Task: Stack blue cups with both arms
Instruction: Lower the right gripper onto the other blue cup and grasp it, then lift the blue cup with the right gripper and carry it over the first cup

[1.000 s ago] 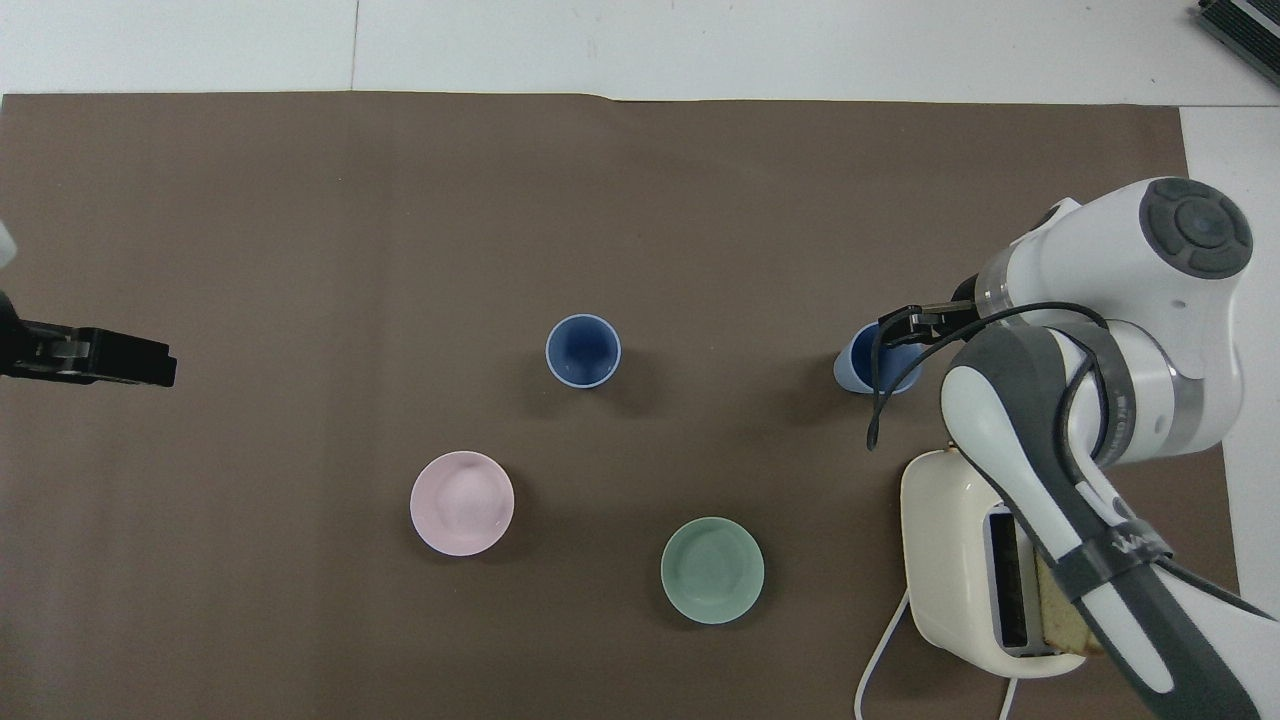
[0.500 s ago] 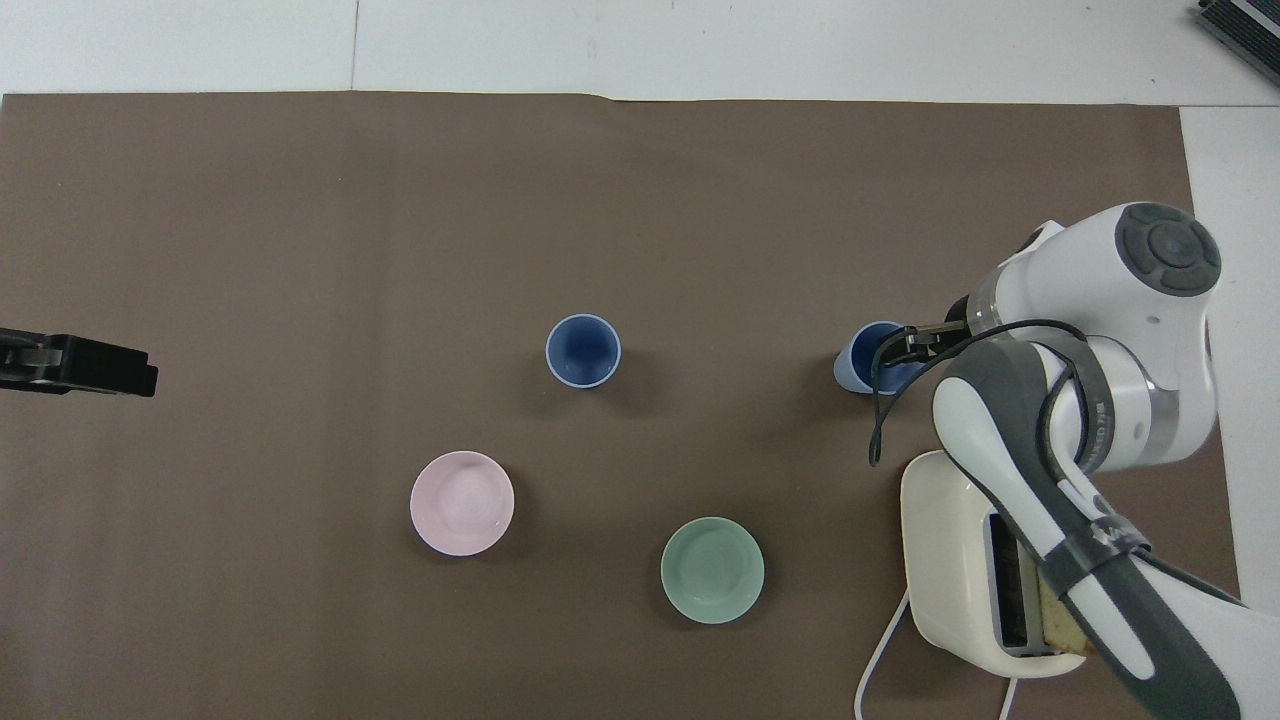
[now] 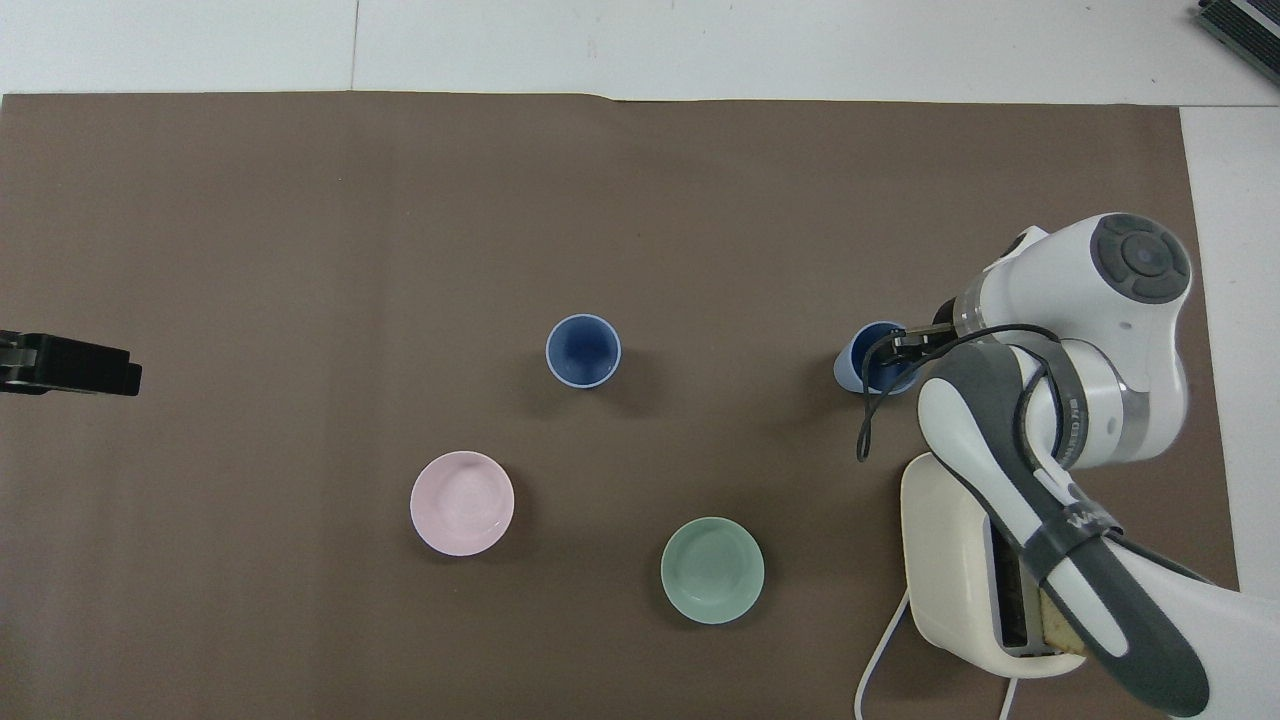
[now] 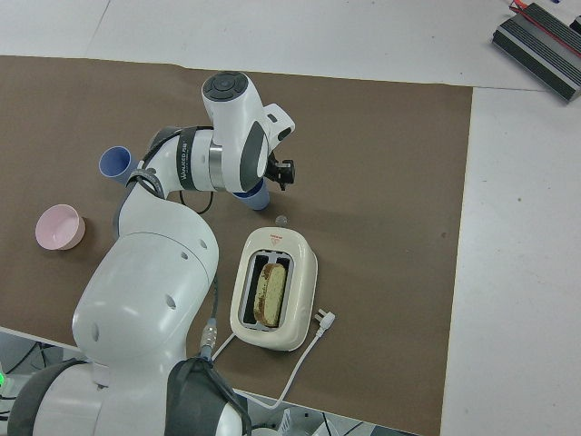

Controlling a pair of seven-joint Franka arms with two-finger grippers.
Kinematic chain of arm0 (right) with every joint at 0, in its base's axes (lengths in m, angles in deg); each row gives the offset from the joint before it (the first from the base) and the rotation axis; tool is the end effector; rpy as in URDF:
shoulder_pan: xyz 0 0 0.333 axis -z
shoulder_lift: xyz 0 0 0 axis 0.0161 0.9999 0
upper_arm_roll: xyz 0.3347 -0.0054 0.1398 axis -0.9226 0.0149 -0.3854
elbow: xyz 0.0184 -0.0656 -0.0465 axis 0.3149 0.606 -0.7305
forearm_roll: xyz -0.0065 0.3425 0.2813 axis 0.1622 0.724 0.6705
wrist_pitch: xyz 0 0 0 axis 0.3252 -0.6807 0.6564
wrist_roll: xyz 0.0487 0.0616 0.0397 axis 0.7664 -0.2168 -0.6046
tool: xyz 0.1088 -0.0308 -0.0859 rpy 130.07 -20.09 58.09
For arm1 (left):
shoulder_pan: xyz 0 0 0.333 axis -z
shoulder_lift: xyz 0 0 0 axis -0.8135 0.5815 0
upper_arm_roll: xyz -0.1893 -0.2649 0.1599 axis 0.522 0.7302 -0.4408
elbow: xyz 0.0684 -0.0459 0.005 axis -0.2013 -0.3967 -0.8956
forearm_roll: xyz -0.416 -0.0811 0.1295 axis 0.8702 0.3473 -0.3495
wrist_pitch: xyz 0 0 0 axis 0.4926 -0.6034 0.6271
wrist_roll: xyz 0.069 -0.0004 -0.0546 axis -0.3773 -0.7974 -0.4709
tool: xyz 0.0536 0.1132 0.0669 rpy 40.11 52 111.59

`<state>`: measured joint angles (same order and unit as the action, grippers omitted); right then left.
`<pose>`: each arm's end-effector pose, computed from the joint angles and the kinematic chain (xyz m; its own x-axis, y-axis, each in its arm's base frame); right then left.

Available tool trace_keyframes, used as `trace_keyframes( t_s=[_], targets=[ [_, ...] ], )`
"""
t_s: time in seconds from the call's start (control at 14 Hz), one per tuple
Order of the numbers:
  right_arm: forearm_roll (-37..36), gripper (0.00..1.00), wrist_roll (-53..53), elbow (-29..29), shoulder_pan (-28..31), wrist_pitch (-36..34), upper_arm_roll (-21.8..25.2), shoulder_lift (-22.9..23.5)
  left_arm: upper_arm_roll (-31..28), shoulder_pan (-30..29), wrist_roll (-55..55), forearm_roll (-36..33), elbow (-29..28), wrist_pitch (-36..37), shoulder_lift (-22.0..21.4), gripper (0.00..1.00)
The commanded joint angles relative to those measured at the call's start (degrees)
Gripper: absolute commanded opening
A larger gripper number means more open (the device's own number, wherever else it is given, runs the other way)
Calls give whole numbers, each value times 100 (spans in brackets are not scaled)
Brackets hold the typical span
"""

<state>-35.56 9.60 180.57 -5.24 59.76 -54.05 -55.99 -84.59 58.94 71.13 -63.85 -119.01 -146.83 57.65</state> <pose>0.6356 0.0696 0.3439 0.9971 0.0714 -0.0276 0.0703 -0.9968 -0.0382 0.5494 -0.0626 0.7013 0.9923 -0.1237 0.0114 -0.1239 -0.9921 0.0181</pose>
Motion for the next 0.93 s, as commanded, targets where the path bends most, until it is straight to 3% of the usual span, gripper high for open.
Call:
trace_keyframes(
  t_s=[0.0, 0.14, 0.21, 0.57, 0.86],
  targets=[
    [122, 25, -186, 54, 36, 93, -22, -35, 36, -89, -78, -17, 29, 116, -13, 100],
    [122, 4, -178, 54, 45, 84, -22, -26, 36, -89, -17, -25, 47, 116, -5, 100],
    [122, 0, -169, 54, 36, 67, -22, -35, 45, -98, -8, -26, 47, 107, -5, 100],
    [122, 0, -169, -103, 45, -108, -22, -79, 54, -98, -8, -34, 47, 186, -13, 100],
    [157, 0, -116, -998, 97, -1013, -22, -123, 54, -98, -8, -34, 47, 186, -13, 100]
  ],
)
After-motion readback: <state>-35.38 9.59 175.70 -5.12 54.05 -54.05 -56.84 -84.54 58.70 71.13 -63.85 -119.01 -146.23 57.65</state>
